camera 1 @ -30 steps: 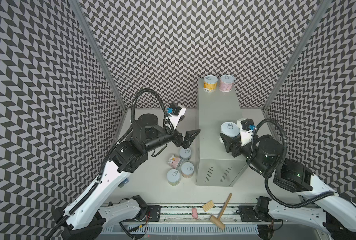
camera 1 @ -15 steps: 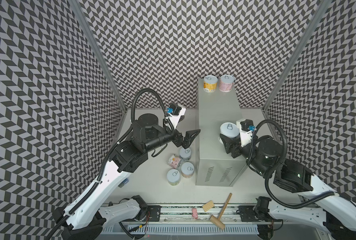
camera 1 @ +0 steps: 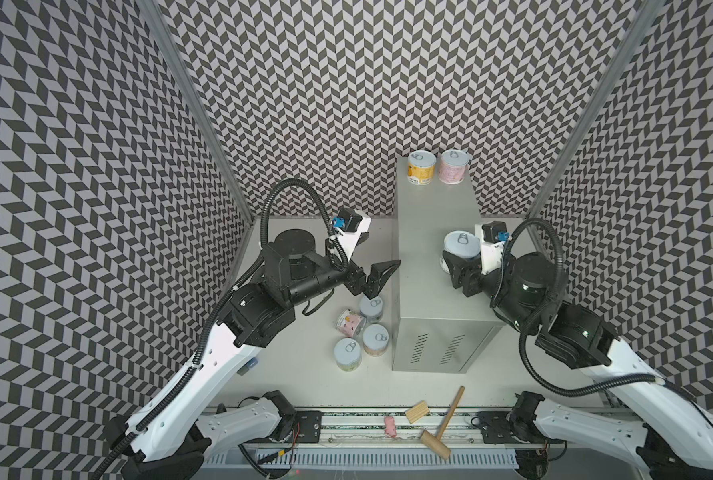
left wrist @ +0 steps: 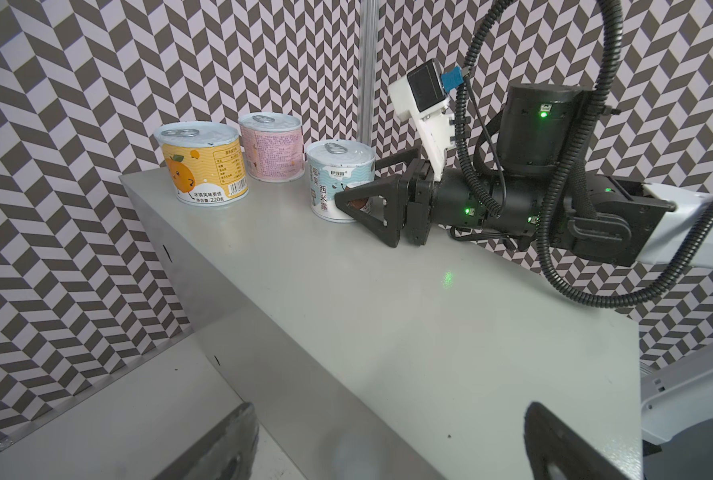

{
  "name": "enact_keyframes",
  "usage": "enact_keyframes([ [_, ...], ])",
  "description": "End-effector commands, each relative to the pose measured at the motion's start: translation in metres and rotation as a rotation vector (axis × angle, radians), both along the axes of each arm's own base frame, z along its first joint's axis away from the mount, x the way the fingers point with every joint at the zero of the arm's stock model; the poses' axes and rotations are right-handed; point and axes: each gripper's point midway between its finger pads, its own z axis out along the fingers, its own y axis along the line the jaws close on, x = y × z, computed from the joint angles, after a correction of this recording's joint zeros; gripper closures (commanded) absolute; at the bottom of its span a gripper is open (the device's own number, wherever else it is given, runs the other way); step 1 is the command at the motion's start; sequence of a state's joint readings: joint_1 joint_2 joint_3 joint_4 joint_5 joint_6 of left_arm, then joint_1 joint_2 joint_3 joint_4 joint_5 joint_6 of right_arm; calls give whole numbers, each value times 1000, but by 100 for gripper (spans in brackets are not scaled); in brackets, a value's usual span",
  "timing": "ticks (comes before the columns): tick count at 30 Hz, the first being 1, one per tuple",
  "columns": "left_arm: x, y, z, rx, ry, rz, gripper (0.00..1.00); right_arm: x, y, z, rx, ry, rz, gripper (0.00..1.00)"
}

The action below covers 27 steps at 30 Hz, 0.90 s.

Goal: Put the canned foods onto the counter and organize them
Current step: 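Carry the light-blue can with the right gripper toward the yellow and pink cans, then set the light-blue can beside the pink can with the right gripper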

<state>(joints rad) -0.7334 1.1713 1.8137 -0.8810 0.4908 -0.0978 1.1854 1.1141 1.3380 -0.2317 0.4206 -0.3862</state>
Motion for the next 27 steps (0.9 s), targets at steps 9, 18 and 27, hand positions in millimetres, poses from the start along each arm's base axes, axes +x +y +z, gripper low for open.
enact_keyframes([
  [9,-15,-13,20,-88,-50,-113,0,4,-50,33,198,-21,-103,43],
  [18,11,-27,14,-95,-57,-63,0,1,-101,9,246,41,-207,42],
  [27,36,-20,9,-75,-84,63,0,5,-114,-18,257,196,-268,42],
])
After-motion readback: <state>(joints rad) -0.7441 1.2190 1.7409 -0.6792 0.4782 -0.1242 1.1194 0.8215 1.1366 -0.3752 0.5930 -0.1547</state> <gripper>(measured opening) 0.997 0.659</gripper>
